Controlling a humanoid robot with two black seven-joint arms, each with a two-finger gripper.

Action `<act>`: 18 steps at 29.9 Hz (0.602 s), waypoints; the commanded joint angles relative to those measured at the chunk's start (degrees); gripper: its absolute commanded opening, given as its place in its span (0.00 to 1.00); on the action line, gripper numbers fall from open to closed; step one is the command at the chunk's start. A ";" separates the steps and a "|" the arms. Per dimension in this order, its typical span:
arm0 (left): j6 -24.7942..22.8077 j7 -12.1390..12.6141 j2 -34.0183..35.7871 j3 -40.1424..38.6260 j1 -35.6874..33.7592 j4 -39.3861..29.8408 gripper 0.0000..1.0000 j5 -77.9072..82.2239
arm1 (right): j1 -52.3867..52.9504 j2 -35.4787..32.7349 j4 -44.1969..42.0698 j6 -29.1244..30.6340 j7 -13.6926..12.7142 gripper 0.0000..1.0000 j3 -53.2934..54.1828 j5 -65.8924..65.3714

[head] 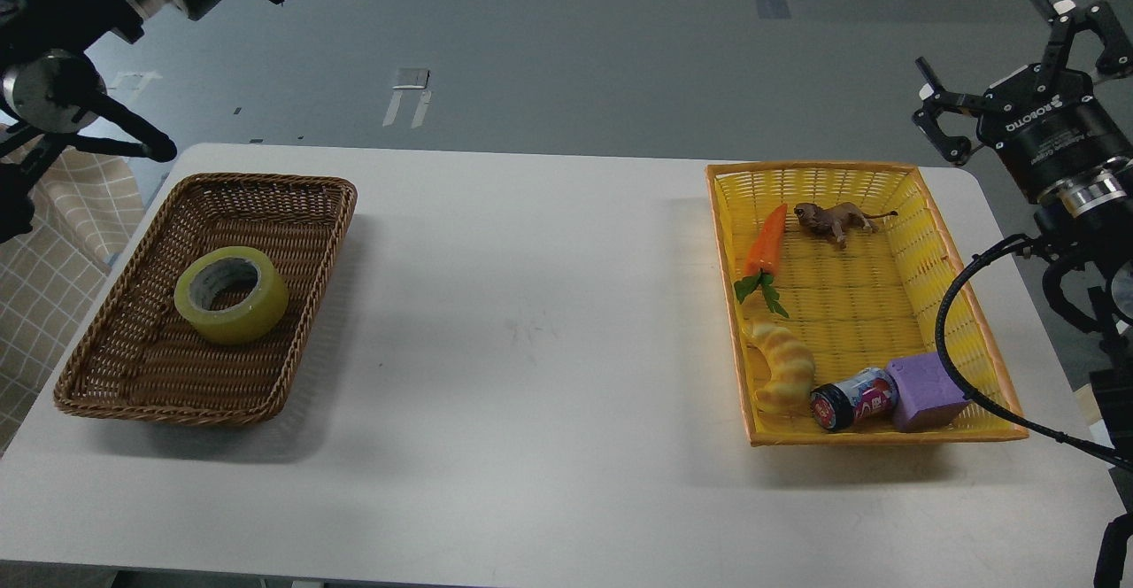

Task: Place and transfer tape with both arms

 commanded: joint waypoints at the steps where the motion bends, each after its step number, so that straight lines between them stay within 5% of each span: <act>1: 0.02 -0.33 -2.35 -2.74 2.27 -0.18 0.98 0.09 | 2.40 -0.31 -0.61 0.00 -0.01 1.00 -1.30 -0.26; 18: 0.02 -0.07 -12.28 -11.88 11.23 -2.55 0.98 0.18 | 8.82 4.35 -5.09 0.00 0.07 1.00 -9.38 -0.61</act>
